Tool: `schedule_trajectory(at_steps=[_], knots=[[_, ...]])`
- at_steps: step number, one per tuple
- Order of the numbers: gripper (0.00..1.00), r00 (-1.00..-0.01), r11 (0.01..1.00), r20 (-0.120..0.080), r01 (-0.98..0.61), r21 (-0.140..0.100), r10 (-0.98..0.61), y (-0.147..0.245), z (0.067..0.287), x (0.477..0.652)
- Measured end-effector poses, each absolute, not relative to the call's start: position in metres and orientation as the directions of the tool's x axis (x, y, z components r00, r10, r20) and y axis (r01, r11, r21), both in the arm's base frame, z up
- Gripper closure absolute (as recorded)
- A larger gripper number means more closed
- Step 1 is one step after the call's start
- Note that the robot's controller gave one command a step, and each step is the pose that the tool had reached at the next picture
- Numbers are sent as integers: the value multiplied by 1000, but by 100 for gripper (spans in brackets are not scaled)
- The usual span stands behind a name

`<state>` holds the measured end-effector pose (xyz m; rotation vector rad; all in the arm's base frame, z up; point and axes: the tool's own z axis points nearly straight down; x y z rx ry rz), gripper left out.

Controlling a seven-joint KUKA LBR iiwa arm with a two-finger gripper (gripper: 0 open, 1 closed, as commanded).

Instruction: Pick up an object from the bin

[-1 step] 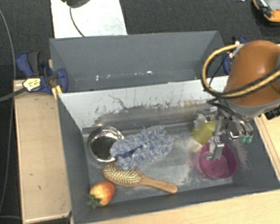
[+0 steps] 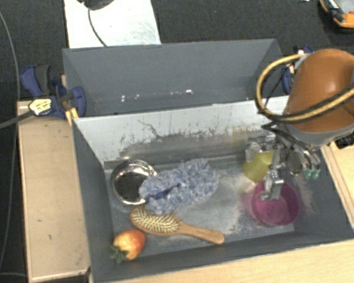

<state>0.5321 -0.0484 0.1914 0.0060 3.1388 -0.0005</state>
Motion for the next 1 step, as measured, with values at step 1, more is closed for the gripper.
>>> schedule_trajectory(at_steps=[1], knots=[[0,-997,997,-5,-82,1,-82,91,93,557]])
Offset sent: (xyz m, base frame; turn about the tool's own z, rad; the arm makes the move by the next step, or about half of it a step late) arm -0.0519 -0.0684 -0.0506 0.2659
